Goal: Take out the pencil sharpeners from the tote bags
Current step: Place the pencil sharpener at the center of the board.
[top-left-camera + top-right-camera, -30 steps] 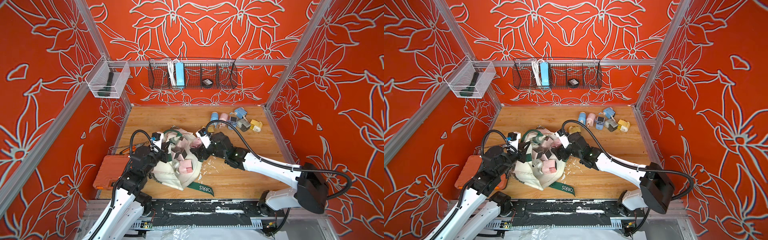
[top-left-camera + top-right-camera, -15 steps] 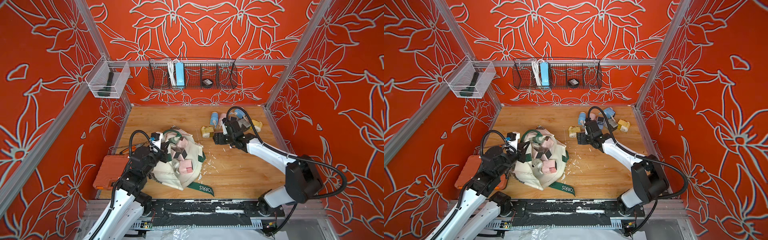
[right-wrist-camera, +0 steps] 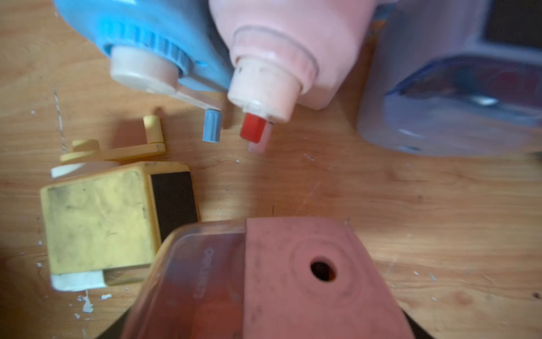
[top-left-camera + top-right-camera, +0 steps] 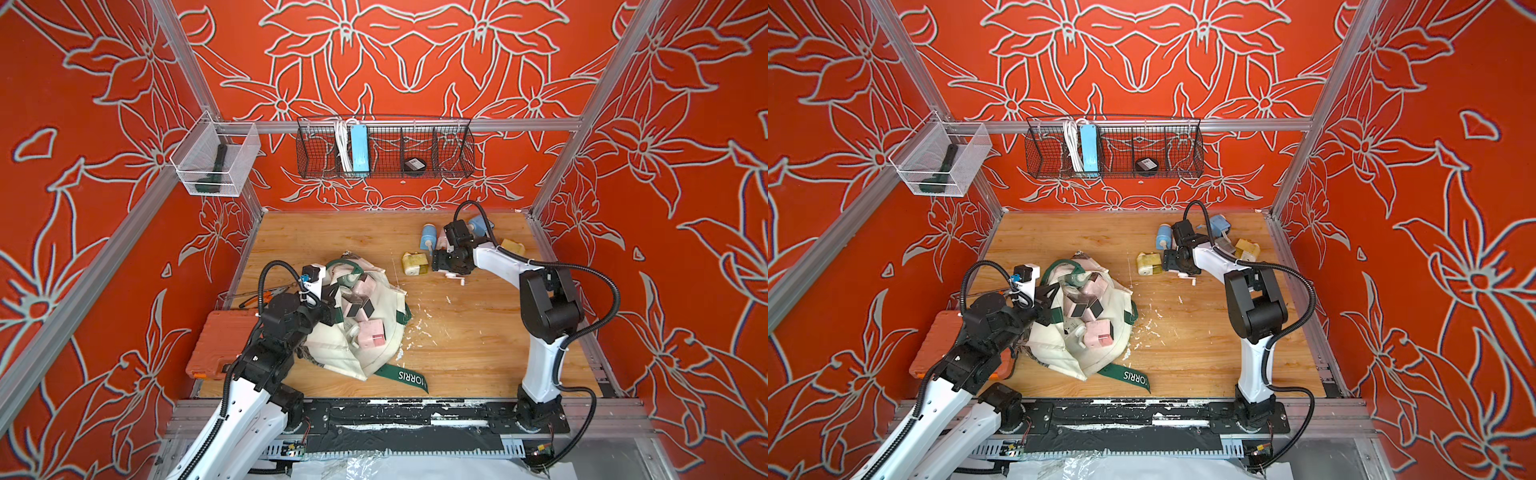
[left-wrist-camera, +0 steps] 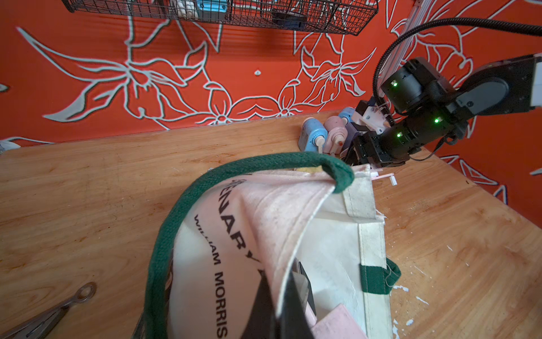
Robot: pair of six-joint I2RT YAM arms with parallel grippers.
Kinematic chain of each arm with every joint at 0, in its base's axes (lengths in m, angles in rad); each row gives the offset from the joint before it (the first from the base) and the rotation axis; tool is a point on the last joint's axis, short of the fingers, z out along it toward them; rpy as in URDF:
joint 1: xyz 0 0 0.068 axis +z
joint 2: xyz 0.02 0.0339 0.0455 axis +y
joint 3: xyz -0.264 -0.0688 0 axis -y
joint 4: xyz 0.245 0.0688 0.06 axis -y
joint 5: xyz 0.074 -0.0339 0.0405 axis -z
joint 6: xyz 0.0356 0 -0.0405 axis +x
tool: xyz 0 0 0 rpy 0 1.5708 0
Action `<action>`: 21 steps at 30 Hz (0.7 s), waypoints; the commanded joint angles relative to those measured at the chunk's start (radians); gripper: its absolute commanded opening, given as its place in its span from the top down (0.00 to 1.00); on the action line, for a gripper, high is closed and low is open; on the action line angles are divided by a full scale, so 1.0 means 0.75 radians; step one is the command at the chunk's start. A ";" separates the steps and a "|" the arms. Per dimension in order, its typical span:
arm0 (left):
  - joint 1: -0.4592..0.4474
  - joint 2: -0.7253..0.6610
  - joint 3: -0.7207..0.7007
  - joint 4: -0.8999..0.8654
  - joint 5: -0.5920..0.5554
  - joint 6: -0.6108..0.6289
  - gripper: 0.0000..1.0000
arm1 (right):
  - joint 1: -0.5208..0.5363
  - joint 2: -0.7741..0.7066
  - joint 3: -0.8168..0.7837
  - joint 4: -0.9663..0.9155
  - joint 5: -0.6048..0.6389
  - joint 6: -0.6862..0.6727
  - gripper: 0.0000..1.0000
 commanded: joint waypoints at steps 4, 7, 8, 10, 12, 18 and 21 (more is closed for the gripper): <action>-0.002 -0.017 -0.003 0.037 -0.014 -0.007 1.00 | 0.002 0.058 0.100 -0.071 -0.046 0.006 0.23; -0.002 -0.012 -0.002 0.039 -0.012 -0.007 1.00 | 0.002 0.057 0.107 -0.072 -0.048 -0.004 0.14; -0.002 -0.011 -0.002 0.037 -0.012 -0.007 1.00 | 0.002 0.056 0.109 -0.073 -0.042 -0.007 0.13; -0.002 -0.007 -0.003 0.037 -0.009 -0.009 1.00 | 0.000 0.059 0.119 -0.080 -0.037 -0.014 0.10; -0.002 -0.005 -0.003 0.037 -0.008 -0.009 1.00 | 0.000 0.062 0.130 -0.086 -0.045 -0.017 0.08; -0.002 -0.006 -0.003 0.032 -0.014 -0.009 1.00 | -0.002 0.048 0.136 -0.094 -0.061 -0.024 0.06; -0.002 -0.004 -0.003 0.035 -0.013 -0.009 1.00 | -0.002 0.006 0.098 -0.076 -0.062 -0.023 0.05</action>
